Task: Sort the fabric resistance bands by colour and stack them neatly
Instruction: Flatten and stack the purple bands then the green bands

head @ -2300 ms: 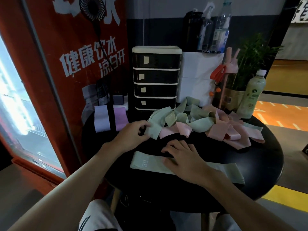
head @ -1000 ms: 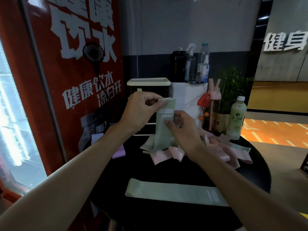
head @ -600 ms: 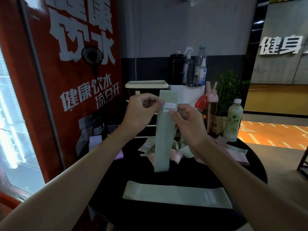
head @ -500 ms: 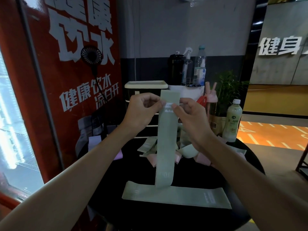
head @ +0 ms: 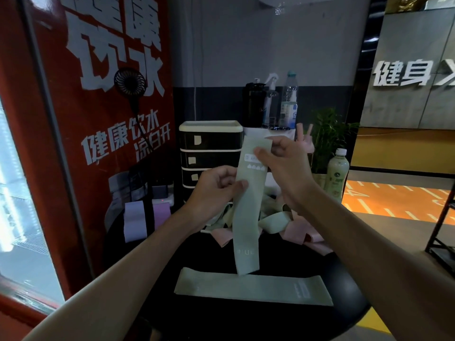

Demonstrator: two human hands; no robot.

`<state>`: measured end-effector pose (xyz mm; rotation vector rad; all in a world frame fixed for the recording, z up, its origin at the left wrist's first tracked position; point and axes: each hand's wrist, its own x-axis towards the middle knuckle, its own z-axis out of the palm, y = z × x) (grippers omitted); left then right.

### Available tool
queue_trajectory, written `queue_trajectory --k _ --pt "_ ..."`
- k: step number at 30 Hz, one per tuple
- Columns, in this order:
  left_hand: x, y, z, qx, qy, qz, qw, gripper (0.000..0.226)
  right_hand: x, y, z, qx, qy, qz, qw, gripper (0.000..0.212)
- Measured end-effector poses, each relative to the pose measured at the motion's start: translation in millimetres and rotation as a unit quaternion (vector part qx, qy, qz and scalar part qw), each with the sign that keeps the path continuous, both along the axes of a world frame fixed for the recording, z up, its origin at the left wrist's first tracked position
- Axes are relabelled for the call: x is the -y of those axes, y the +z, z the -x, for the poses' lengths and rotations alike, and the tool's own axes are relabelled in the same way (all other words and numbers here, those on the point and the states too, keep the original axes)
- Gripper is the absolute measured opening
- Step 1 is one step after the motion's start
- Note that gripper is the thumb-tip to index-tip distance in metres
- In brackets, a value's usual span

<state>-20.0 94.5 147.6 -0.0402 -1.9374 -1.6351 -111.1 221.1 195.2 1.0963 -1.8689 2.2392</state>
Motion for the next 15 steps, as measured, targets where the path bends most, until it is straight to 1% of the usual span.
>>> queue_trajectory --k 2,6,8,11,15 --pt "1 -8 -1 0.015 -0.017 0.001 1.000 0.019 -2 3 2 -0.006 -0.022 0.003 1.000 0.010" --pt "1 -31 -8 0.096 -0.077 0.011 0.992 0.029 -6 2 11 0.026 -0.051 0.037 0.998 0.016" --pt "0 -38 -13 0.128 -0.085 0.022 0.988 0.026 -10 -2 16 0.030 -0.067 0.036 0.997 0.013" --pt "6 -45 -18 0.143 -0.091 0.048 0.984 0.023 -19 -8 20 0.031 -0.091 0.032 0.995 0.003" --pt "23 -49 -26 0.154 -0.091 0.038 0.983 0.031 -40 -18 24 0.062 -0.113 0.050 0.990 0.017"
